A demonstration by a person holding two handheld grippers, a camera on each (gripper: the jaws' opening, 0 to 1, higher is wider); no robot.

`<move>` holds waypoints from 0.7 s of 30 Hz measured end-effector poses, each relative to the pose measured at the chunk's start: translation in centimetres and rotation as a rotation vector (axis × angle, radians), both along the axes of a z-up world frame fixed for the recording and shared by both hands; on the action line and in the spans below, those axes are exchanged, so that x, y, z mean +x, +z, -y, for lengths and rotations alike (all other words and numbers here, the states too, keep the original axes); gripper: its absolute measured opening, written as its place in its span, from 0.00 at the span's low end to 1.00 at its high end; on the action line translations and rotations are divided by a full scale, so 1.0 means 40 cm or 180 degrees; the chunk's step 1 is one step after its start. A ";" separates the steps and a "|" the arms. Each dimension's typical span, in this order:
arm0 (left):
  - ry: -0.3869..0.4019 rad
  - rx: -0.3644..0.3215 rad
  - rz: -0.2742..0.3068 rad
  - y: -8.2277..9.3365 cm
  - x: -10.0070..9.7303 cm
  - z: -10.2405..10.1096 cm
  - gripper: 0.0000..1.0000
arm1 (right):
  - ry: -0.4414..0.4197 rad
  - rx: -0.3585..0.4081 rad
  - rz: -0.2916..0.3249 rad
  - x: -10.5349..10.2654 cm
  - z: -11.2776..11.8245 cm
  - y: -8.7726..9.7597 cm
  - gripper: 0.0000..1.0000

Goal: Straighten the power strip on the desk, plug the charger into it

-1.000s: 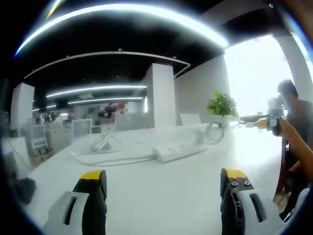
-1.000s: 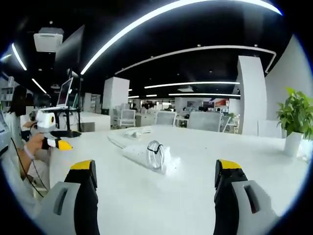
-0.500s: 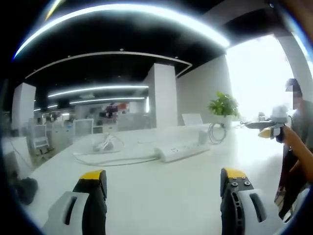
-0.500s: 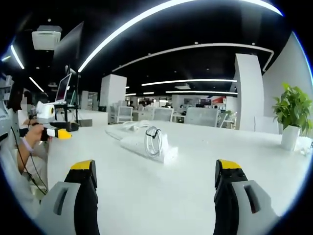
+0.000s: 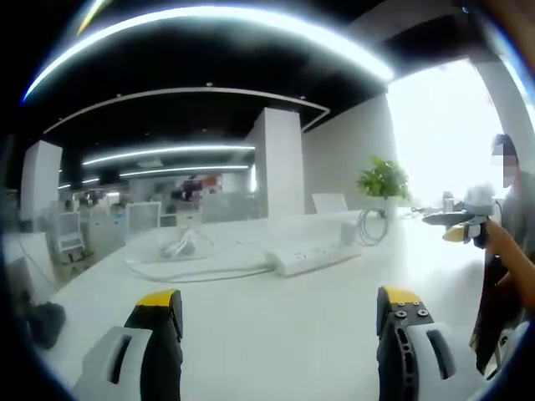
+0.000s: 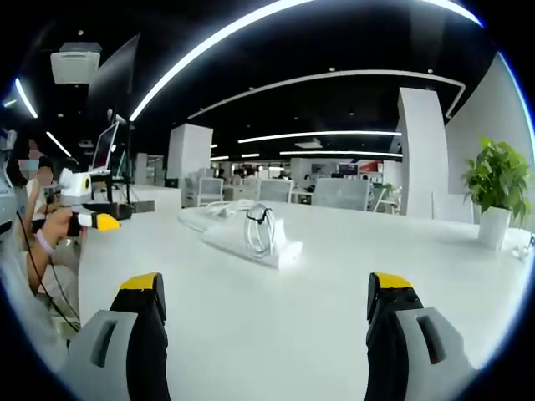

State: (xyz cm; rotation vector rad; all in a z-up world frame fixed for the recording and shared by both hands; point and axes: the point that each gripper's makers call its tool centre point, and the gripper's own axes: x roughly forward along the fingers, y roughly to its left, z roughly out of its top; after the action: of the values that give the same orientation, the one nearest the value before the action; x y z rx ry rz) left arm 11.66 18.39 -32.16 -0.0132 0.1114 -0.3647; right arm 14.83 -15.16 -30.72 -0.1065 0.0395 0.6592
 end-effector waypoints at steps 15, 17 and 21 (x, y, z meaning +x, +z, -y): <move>0.0012 0.0003 -0.0011 -0.005 0.000 -0.001 0.99 | 0.0020 0.0019 -0.0004 0.001 -0.005 0.000 1.00; 0.0006 0.0001 -0.0011 -0.005 0.000 0.000 0.99 | 0.0011 0.0023 0.0000 0.001 -0.004 0.001 1.00; 0.0009 -0.0006 -0.0006 -0.005 -0.001 0.000 0.99 | 0.0012 0.0026 -0.0005 0.000 -0.006 -0.001 1.00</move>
State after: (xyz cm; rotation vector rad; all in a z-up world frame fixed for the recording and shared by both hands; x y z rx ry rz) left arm 11.64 18.39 -32.37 -0.0157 0.1130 -0.3620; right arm 14.82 -14.92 -30.76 -0.0981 0.0381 0.6630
